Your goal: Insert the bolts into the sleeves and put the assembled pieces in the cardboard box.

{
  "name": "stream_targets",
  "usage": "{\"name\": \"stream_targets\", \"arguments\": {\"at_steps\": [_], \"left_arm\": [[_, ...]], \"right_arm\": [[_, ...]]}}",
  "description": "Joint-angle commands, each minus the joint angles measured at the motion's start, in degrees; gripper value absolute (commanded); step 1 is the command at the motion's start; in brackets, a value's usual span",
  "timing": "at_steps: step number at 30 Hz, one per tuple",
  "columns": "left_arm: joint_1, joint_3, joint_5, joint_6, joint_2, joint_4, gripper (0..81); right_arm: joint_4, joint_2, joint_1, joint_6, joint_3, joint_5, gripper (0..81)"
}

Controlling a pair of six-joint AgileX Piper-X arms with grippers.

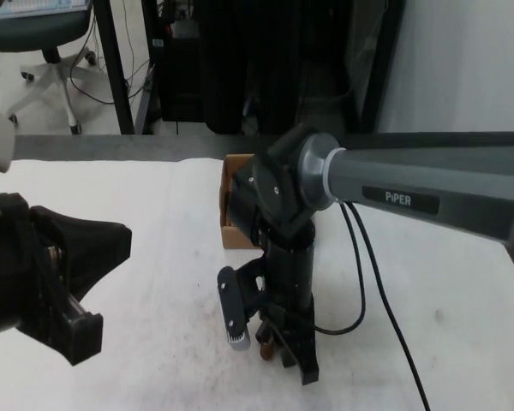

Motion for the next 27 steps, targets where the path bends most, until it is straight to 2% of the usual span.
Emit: {"name": "stream_targets", "arguments": {"at_steps": [1, 10, 27], "left_arm": [[0.08, -0.20, -0.21, 0.08, -0.53, 0.00, 0.3], [0.08, -0.20, -0.21, 0.08, -0.53, 0.02, 0.3], [0.08, -0.20, -0.09, 0.08, -0.53, 0.01, 0.3]], "right_arm": [[-0.02, -1.47, 0.21, -0.45, 0.00, 1.03, 24.6], [-1.15, -7.31, -0.15, -2.81, 0.00, 0.85, 24.6], [-6.42, -3.76, -0.23, -5.03, 0.00, -0.77, 24.6]]}}
